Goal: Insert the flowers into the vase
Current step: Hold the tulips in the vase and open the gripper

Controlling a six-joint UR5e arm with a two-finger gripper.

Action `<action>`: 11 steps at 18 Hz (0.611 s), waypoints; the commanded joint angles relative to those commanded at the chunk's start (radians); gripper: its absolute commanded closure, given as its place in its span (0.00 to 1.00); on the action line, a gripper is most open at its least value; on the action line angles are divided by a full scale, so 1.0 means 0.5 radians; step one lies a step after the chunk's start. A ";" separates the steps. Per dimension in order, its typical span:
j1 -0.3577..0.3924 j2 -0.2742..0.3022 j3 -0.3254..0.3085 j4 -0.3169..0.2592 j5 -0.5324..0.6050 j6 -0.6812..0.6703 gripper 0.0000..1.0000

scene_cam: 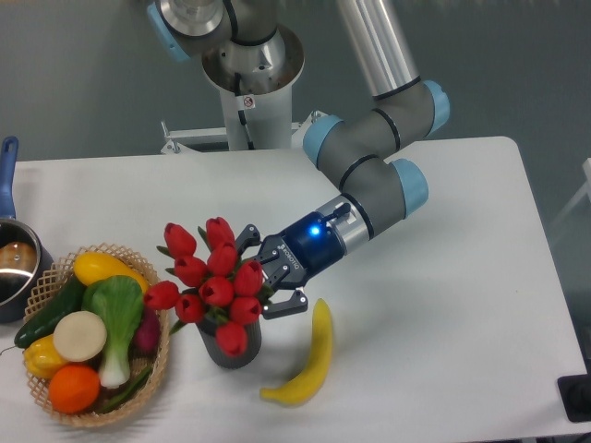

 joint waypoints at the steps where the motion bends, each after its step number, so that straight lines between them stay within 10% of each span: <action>1: 0.000 -0.003 0.000 0.000 0.000 0.000 0.51; 11: 0.003 -0.003 0.000 -0.003 0.000 0.052 0.18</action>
